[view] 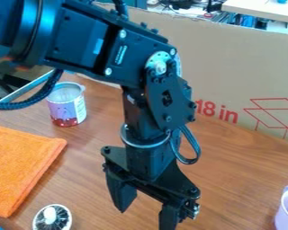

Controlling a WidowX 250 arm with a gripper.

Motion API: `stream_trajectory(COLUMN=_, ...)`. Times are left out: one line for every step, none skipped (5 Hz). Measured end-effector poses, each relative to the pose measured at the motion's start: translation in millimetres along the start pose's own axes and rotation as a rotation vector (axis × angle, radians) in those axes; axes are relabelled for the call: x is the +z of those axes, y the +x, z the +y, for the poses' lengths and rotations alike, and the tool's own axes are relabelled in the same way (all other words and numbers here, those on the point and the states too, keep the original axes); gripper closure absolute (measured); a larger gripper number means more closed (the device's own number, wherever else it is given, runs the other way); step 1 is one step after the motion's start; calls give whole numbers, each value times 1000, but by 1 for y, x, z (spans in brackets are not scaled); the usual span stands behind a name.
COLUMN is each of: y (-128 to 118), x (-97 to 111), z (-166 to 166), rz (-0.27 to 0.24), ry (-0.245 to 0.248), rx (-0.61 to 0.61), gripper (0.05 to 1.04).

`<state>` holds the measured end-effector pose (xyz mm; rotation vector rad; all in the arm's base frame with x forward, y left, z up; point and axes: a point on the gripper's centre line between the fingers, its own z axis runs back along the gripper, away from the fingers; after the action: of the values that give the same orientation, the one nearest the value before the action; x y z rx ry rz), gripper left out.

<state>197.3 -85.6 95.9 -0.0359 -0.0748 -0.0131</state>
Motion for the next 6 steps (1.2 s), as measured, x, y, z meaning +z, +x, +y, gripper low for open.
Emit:
stream_trajectory(y=-1, x=-3, z=1, rz=10, ry=4, rx=-3, gripper=84)
stream_trajectory(y=3, x=-6, z=-16, rz=0, ry=-34, rx=-86, gripper=84)
stream_trajectory(y=8, x=-11, z=-35, rz=-8, ry=-44, rx=-157, gripper=84)
stream_trajectory(y=9, x=-23, z=-43, rz=21, ry=-32, rx=-188, gripper=84)
stream_trajectory(y=16, x=-39, z=-53, rz=63, ry=28, rx=-204, gripper=84)
stream_trajectory(y=21, x=-49, z=-56, rz=92, ry=89, rx=-199, gripper=84)
